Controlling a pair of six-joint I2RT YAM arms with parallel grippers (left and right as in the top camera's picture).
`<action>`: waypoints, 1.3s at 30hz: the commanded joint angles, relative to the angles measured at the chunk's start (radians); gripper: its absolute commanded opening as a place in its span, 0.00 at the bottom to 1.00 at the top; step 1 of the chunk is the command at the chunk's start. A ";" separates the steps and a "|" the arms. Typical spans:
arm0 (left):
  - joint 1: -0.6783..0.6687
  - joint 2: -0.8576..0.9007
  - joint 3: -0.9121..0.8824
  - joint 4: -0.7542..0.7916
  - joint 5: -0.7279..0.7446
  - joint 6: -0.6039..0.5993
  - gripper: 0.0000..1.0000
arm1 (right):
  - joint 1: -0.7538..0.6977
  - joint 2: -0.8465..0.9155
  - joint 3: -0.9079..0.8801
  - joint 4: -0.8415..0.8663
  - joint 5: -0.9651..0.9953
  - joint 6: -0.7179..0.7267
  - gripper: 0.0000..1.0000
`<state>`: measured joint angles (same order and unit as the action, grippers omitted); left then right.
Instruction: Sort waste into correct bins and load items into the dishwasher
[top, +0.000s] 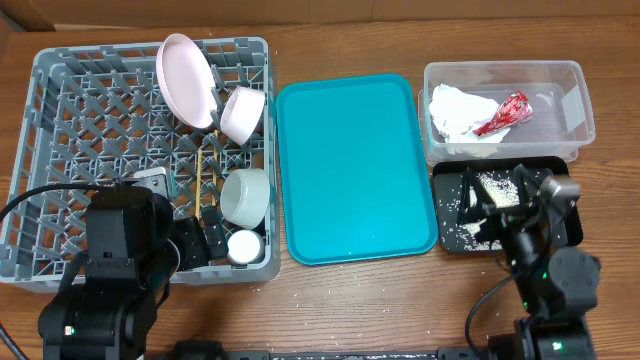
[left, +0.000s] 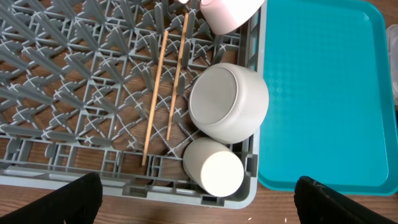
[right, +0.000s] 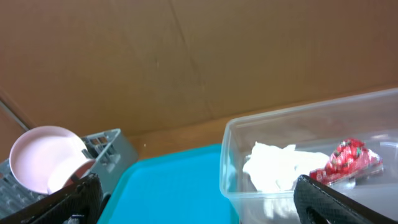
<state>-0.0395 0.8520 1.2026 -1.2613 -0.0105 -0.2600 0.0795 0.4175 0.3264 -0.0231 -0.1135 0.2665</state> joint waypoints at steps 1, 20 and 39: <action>-0.006 -0.001 0.002 0.001 0.011 -0.013 1.00 | 0.005 -0.120 -0.126 0.050 -0.012 -0.005 1.00; -0.006 -0.001 0.002 0.001 0.011 -0.013 1.00 | 0.005 -0.410 -0.319 -0.002 -0.011 -0.009 1.00; -0.006 -0.001 0.002 0.001 0.011 -0.013 1.00 | 0.032 -0.415 -0.319 -0.050 -0.012 -0.006 1.00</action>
<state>-0.0395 0.8520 1.2026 -1.2613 -0.0105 -0.2604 0.1062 0.0147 0.0185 -0.0757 -0.1261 0.2615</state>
